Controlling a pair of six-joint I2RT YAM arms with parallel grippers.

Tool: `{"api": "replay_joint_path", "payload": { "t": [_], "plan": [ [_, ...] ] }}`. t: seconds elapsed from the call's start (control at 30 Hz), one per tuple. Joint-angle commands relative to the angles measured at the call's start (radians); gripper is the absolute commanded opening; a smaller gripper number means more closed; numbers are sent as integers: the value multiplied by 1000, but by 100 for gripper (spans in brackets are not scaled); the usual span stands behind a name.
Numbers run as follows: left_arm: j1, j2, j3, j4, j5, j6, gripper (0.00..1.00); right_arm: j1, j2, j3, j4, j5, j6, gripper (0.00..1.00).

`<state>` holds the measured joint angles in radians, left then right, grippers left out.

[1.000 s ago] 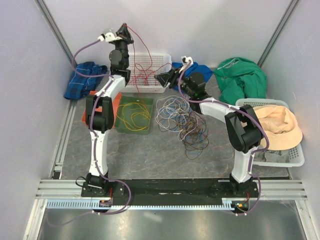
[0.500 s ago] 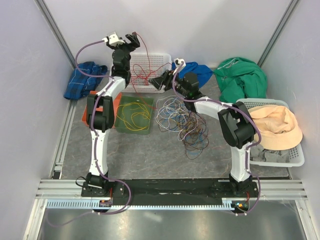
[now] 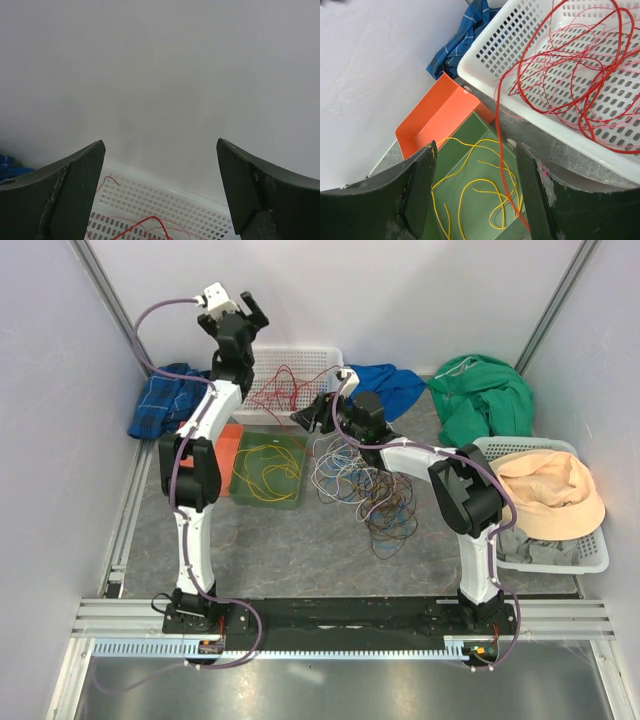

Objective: Untangle the cables

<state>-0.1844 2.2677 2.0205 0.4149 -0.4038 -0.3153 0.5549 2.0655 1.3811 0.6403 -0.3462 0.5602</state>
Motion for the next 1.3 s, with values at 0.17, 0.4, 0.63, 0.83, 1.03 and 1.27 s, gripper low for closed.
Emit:
{"api": "replay_joint_path", "payload": {
  "t": [0.17,0.4,0.63,0.83,1.03,1.27],
  "plan": [
    [5,-276,-37,-617,-69,-289,100,37,-133,1,-138,52,-119,71],
    [-116,-623,-363,-789,-59,-510,100,89,-159,47,-364,140,-310,69],
    [-320,-937,-778,-836,-155,-755,100,172,-124,104,-507,277,-451,62],
    [-345,-1086,-816,-989,-152,-837,100,181,-22,180,-519,332,-477,59],
    [-369,-1254,-891,-1058,-170,-812,100,185,85,280,-534,401,-490,57],
    [-375,-1398,-1023,-1099,-162,-840,100,185,173,368,-551,404,-479,38]
  ]
}}
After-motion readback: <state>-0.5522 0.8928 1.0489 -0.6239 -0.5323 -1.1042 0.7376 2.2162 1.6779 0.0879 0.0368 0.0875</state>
